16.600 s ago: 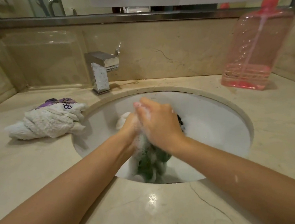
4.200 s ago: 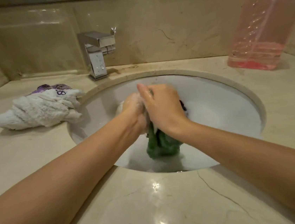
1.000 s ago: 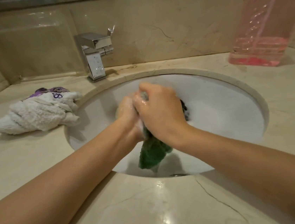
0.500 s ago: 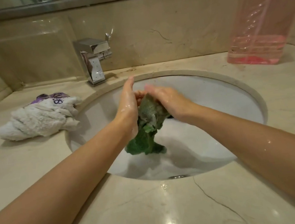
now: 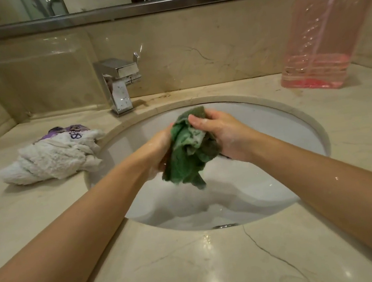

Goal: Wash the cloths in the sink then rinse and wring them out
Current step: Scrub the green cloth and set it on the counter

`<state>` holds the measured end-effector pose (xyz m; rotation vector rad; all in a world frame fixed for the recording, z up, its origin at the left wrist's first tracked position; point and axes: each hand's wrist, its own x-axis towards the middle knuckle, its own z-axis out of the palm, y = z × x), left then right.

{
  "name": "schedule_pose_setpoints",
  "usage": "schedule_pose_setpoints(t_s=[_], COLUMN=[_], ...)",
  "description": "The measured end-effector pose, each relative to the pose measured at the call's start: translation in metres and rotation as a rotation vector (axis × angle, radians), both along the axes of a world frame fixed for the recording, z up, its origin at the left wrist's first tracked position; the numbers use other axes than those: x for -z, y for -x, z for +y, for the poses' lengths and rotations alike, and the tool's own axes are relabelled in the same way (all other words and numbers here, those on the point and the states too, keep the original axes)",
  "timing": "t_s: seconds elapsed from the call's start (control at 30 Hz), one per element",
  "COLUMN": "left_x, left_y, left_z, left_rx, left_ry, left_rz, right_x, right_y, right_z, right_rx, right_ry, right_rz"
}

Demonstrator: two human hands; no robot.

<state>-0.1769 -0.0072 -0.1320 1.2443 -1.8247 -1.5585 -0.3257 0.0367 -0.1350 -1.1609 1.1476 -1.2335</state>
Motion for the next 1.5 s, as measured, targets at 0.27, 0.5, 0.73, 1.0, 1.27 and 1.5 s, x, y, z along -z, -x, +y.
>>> schedule_pose_setpoints(t_s=[0.27,0.5,0.73,1.0,1.27,1.5], left_x=[-0.001,0.0,-0.002,-0.004,-0.004,-0.013], left_y=[0.003,0.006,0.026,0.024,0.017,0.018], left_z=[0.001,0.006,0.029,0.028,0.028,0.043], left_rx=[-0.019,-0.205,-0.362,-0.404,-0.384,-0.298], left_ry=[-0.066,-0.087,-0.121,-0.184,-0.19,-0.314], left_rz=[0.18,0.36,0.405,0.438,0.519,0.513], right_x=[-0.003,-0.003,-0.006,-0.002,-0.003,0.001], right_y=[0.007,-0.029,-0.037,-0.041,-0.049,-0.028], right_z=[0.003,0.012,-0.006,0.002,0.004,-0.016], right_rx=[0.167,0.406,0.585,0.494,0.506,0.442], right_ry=[0.292,0.664,0.346,0.236,0.367,0.032], right_rz=[0.289,0.796,0.954,0.848,0.835,0.902])
